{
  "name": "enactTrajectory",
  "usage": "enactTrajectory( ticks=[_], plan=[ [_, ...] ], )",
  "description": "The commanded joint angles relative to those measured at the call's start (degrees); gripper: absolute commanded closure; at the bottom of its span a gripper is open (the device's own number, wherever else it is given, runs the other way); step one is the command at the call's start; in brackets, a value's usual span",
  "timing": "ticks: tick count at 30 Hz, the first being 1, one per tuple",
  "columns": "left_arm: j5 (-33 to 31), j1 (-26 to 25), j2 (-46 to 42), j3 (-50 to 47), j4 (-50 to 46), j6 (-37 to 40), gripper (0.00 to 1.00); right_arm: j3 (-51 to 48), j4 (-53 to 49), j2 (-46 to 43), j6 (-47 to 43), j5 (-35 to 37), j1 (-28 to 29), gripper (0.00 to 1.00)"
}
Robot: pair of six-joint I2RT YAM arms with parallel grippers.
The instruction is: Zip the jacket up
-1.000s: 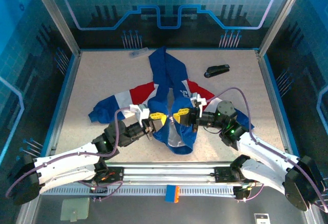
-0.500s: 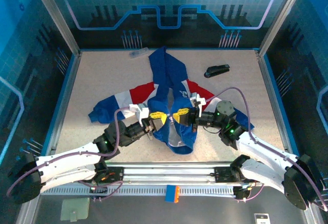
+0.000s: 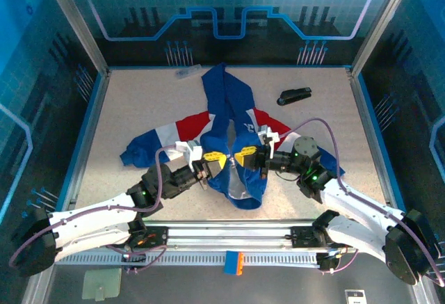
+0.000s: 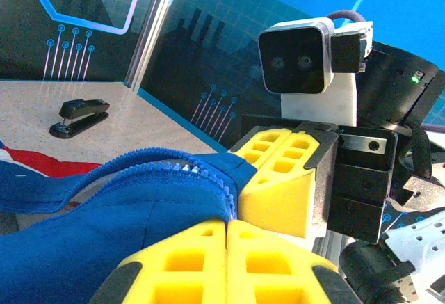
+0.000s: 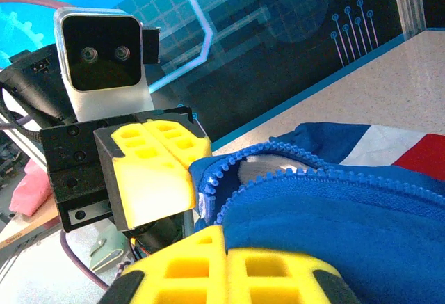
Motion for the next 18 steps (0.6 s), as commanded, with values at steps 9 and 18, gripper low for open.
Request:
enactTrajectory(
  ticks=[9, 18],
  plan=[
    [-1.1, -0.2, -1.5, -2.2, 3.4, -1.7, 1.00, 0.0, 3.5, 0.6, 0.3, 1.3, 0.1, 0.96],
    [-1.7, -0.2, -1.0, -2.6, 5.1, -1.9, 1.00, 0.0, 3.9, 1.1, 0.3, 0.6, 0.7, 0.96]
  ],
)
